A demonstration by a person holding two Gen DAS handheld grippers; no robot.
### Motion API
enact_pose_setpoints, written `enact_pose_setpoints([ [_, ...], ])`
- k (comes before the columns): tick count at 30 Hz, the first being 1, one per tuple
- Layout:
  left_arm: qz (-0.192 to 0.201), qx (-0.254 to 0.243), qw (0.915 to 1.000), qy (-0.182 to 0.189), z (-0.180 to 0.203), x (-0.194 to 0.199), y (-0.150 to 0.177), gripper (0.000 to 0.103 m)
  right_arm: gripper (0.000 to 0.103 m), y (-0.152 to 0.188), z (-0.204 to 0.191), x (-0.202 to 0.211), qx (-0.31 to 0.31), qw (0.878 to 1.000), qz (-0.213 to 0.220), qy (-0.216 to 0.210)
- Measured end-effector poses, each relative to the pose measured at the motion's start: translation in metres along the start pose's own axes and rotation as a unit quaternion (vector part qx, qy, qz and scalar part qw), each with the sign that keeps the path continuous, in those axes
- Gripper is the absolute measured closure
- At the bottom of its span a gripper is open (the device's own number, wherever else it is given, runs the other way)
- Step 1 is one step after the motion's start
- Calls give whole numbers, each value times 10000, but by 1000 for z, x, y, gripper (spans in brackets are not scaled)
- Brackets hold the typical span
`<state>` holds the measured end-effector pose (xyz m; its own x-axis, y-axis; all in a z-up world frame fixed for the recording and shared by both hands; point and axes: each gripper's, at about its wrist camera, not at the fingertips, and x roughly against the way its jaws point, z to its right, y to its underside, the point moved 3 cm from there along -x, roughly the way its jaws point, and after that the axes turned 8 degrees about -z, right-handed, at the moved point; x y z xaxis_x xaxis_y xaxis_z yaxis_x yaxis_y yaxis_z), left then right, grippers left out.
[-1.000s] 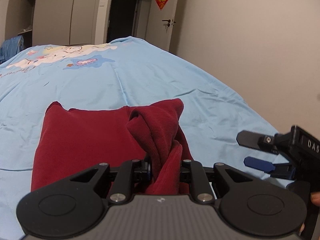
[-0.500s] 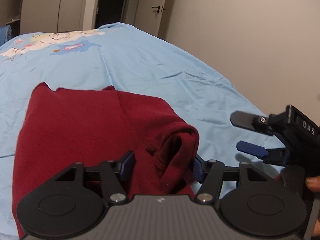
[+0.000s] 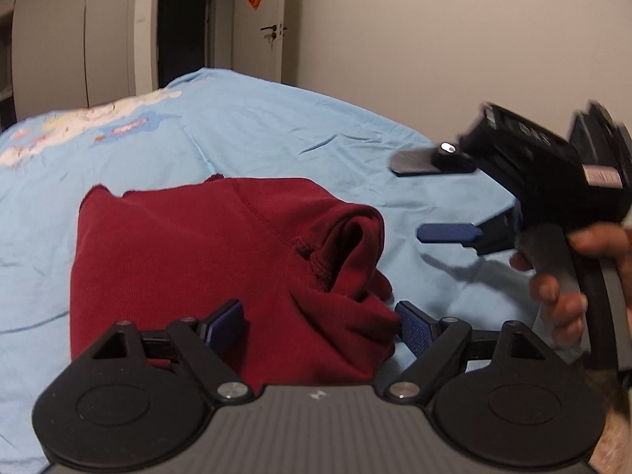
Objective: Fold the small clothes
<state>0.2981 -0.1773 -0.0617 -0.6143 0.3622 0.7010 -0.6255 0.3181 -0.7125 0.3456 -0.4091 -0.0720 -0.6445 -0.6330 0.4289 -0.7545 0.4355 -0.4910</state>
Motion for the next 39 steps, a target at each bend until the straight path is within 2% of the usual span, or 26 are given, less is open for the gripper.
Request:
enact_pose_setpoints([
  [6, 144, -586, 9978, -277, 24, -6, -2, 21, 11, -10, -9, -25, 54, 9995, -280, -132],
  [10, 137, -835, 9955, -437, 34, -18, -12, 22, 12, -15, -16, -29, 100, 9993, -291, -216],
  [12, 82, -844, 9953, -461, 35, -25, -19, 30, 12, -18, -17, -28, 114, 9994, -260, -204],
  [13, 33, -821, 9955, -469, 35, -29, -21, 42, 12, -19, -18, -27, 120, 9994, -246, -190],
  [15, -79, -741, 9961, -468, 31, -34, -25, 57, 11, -22, -17, -26, 111, 9996, -225, -159],
  [16, -68, -684, 9968, -408, 29, -35, -26, 71, 11, -23, -16, -25, 101, 9996, -218, -146],
  [17, -46, -622, 9974, -355, 26, -34, -27, 80, 11, -24, -15, -25, 89, 9997, -209, -133],
  [20, 179, -267, 9992, -216, 13, -26, -27, 86, 11, -24, -12, -23, 37, 9998, -170, -114],
  [23, 407, 318, 9986, -65, -9, -17, -31, 87, 9, -24, -10, -20, -34, 9998, -137, -148],
  [26, 622, 1145, 9914, 107, -41, -4, -35, 88, 6, -24, -10, -20, -123, 9996, -140, -219],
  [28, 748, 1661, 9831, 207, -64, 5, -37, 88, 5, -24, -9, -21, -287, 9984, -204, -447],
  [31, 874, 2077, 9740, 249, -88, 17, -38, 88, 3, -24, -10, -23, -605, 9930, -342, -959],
  [35, 1024, 2274, 9681, 244, -103, 27, -38, 88, 2, -22, -20, -38, -1024, 9777, -665, -1707],
  [39, 1086, 2362, 9652, 276, -110, 37, -36, 88, 1, -21, -29, -59, -1367, 9642, -839, -2110],
])
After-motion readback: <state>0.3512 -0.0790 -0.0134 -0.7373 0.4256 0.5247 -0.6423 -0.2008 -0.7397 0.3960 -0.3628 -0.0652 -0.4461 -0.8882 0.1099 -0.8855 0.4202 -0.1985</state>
